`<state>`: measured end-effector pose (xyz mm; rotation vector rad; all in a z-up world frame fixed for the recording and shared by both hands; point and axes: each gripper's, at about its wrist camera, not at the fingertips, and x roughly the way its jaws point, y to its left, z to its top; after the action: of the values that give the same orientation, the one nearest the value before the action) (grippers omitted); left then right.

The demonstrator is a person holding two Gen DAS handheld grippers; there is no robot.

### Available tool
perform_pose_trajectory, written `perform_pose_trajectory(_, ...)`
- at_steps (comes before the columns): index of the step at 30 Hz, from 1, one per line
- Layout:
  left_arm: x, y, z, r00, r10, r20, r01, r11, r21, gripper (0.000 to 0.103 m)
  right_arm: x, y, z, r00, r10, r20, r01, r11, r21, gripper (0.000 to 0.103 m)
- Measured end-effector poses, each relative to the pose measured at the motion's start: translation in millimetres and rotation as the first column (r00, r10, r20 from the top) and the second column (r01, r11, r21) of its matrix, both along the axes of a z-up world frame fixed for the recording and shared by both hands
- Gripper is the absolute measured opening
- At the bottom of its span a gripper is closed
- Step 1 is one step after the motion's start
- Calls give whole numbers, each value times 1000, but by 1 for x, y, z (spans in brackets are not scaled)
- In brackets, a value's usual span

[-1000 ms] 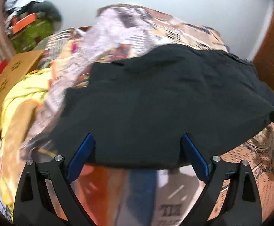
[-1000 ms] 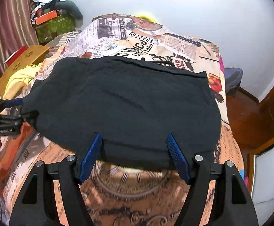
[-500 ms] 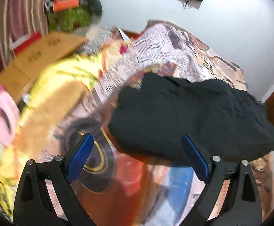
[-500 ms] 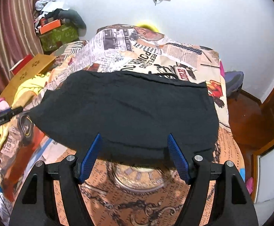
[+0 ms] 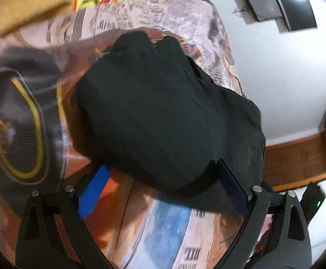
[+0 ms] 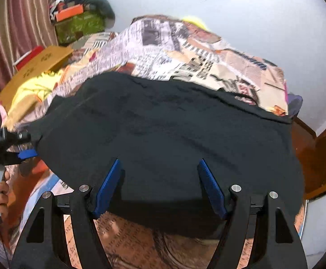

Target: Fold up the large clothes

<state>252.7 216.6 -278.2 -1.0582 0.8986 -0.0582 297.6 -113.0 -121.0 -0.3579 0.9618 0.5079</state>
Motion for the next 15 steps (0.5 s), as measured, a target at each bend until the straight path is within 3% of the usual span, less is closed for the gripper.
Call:
perform_pose_trajectory(6,33,-8,-10,999,33,22,-32,999,-27,97,-2,2,-2,999,7,37,-6,999,-34,69)
perform_pose_trajectory(9,46,-15,-5,998,67,15,-68,997,37,96,-1,1,-1,1000,2,27,-2,1000,-27,69)
perform_pose_trajectory(11,50,-20,4,996,87,7,-87,989,124,75,0,1,0,1000,-4,15,5,1000,-20,69)
perform_pose_trajectory(12,51,-24,13,996,92,5,-91,979,182,71,0,0,1,1000,-8,8,8,1000,-15,69)
perform_pose_trajectory(14,53,-29,25,995,95,13,-94,958,269,47,-1,-1,4,1000,-15,-6,15,1000,-5,69)
perform_pose_trajectory(15,53,-32,34,996,90,16,-90,943,320,43,-2,-2,6,1000,-18,-15,18,1000,2,69)
